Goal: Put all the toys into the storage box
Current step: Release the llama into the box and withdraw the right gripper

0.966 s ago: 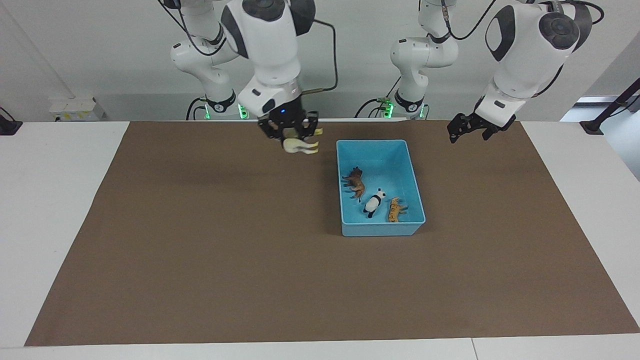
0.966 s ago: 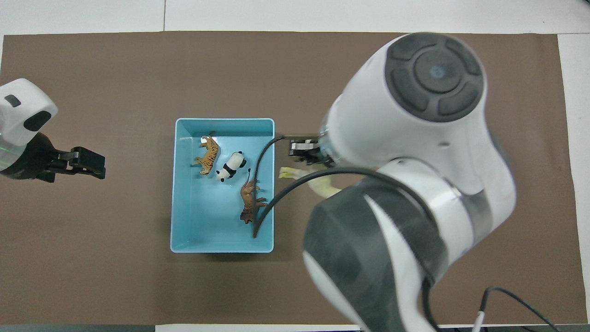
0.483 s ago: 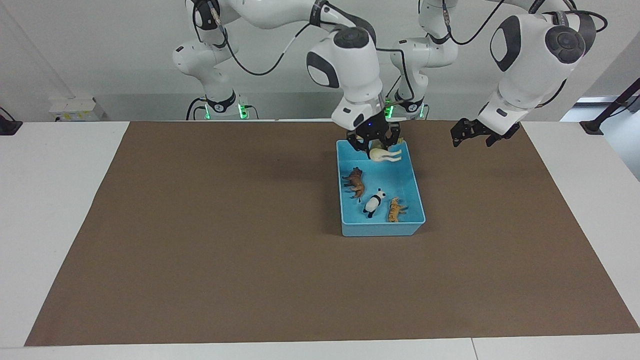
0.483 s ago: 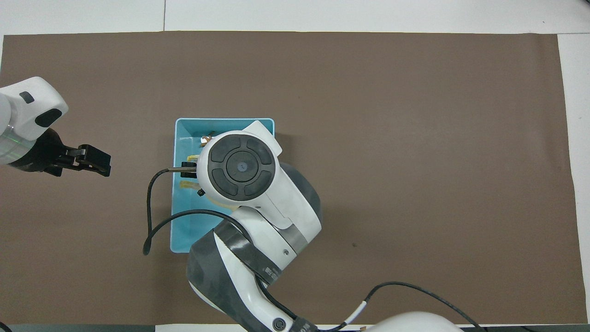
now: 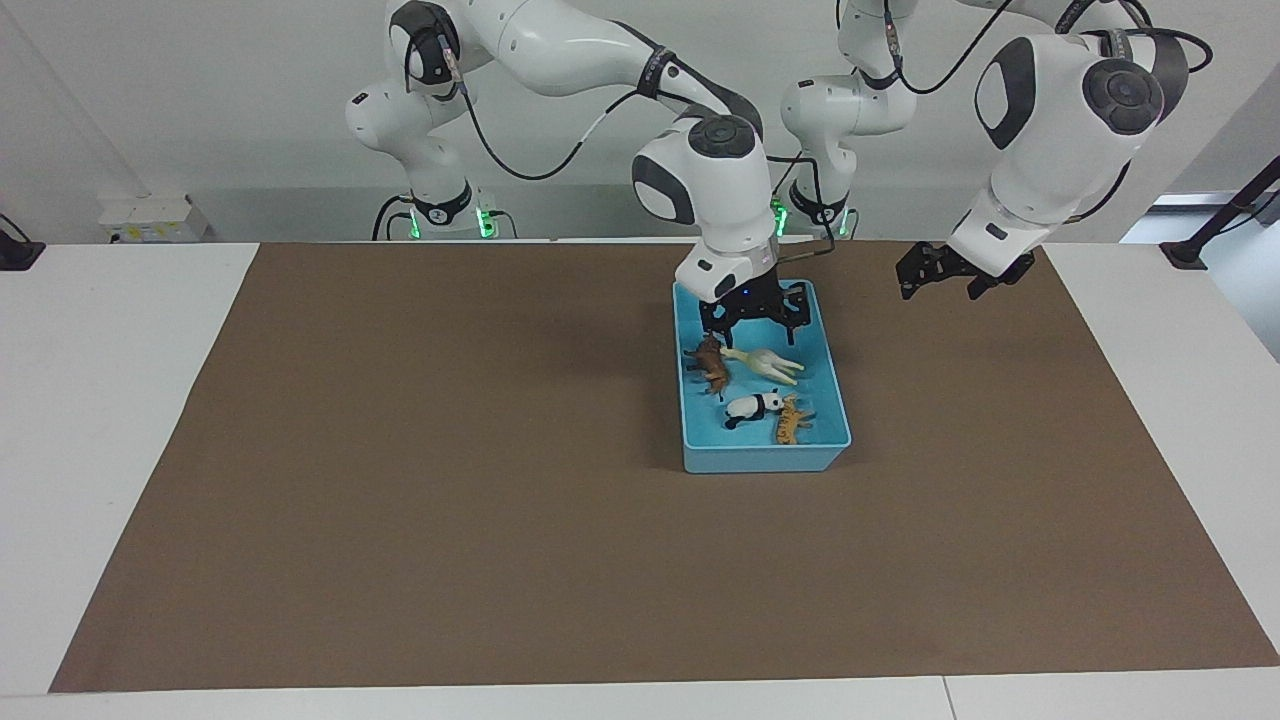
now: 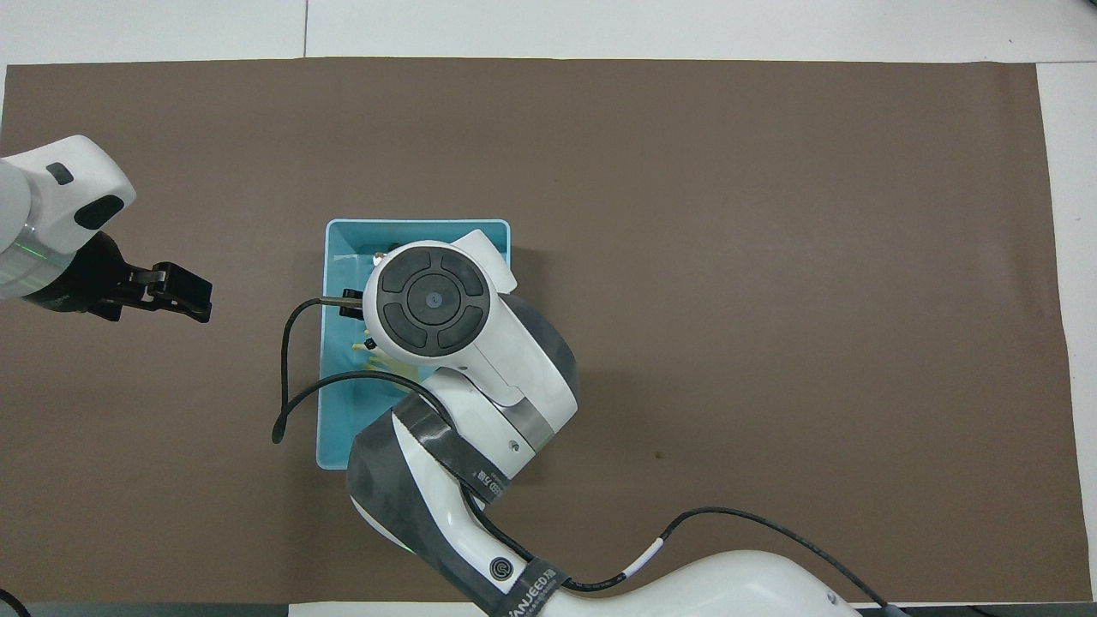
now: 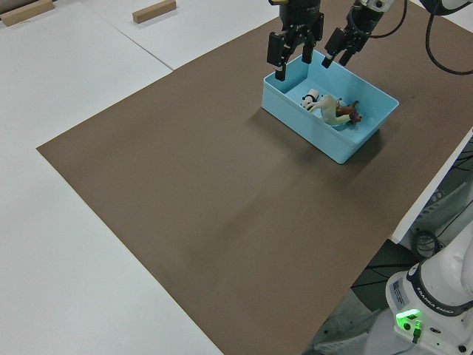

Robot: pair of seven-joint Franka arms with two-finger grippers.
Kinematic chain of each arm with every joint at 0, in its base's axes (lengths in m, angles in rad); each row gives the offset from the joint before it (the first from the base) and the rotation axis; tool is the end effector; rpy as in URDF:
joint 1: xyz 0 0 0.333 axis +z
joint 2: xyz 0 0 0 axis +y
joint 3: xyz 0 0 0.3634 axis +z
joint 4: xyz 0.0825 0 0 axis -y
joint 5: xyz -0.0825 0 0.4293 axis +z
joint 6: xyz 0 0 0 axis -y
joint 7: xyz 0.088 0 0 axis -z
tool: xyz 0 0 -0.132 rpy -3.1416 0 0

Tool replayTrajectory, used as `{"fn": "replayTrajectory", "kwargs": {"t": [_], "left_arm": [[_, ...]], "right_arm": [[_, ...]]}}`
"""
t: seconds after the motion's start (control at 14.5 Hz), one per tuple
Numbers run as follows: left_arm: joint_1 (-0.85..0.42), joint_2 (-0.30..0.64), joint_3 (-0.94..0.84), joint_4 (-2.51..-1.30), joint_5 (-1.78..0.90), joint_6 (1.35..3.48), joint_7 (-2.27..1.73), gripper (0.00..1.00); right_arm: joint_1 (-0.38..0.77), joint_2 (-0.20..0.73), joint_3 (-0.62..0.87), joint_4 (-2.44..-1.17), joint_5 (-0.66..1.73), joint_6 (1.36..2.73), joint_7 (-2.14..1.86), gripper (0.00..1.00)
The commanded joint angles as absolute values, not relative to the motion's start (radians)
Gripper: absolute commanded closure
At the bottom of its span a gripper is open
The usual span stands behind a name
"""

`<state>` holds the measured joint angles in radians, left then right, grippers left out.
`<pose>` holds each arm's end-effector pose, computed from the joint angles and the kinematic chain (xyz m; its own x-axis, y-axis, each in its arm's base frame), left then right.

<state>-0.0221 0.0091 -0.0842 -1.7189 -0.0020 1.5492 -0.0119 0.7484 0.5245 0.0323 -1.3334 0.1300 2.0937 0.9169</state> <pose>0.5825 -0.0622 0.5644 0.9797 -0.0927 -0.1778 -0.0941 -0.9956 0.0006 0.5694 0.5692 0.4569 0.9801 -0.1965 0.0277 -0.1822 -0.9463 -0.2669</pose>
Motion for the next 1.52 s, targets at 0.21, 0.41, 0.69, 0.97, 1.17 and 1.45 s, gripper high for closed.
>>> {"fn": "replayTrajectory", "kwargs": {"t": [0.21, 0.41, 0.69, 0.97, 1.17, 1.45], "left_arm": [[-0.028, -0.015, -0.084, -1.717, 0.015, 1.559, -0.005, 0.0], [-0.029, -0.026, -0.084, -1.723, 0.015, 1.551, 0.0, 0.0], [-0.031, -0.029, -0.094, -1.73, 0.014, 1.56, 0.005, 0.0], [-0.037, -0.029, -0.092, -1.726, 0.014, 1.562, -0.002, 0.0], [-0.029, -0.029, -0.091, -1.727, 0.014, 1.562, -0.002, 0.0], [-0.025, -0.029, -0.084, -1.727, 0.014, 1.562, -0.002, 0.0]], "right_arm": [[0.635, 0.33, -0.024, -1.301, 0.069, 1.857, 0.872, 0.0], [0.455, 0.232, -0.025, -1.328, 0.049, 1.717, 0.491, 0.0], [0.214, 0.157, -0.025, -1.403, -0.004, 1.681, 0.029, 0.0], [0.066, 0.094, -0.023, -1.483, -0.005, 1.638, -0.083, 0.0], [0.043, -0.003, -0.025, -1.541, -0.003, 1.56, -0.052, 0.0], [0.035, -0.135, -0.05, -1.67, -0.006, 1.52, -0.017, 0.0]]}}
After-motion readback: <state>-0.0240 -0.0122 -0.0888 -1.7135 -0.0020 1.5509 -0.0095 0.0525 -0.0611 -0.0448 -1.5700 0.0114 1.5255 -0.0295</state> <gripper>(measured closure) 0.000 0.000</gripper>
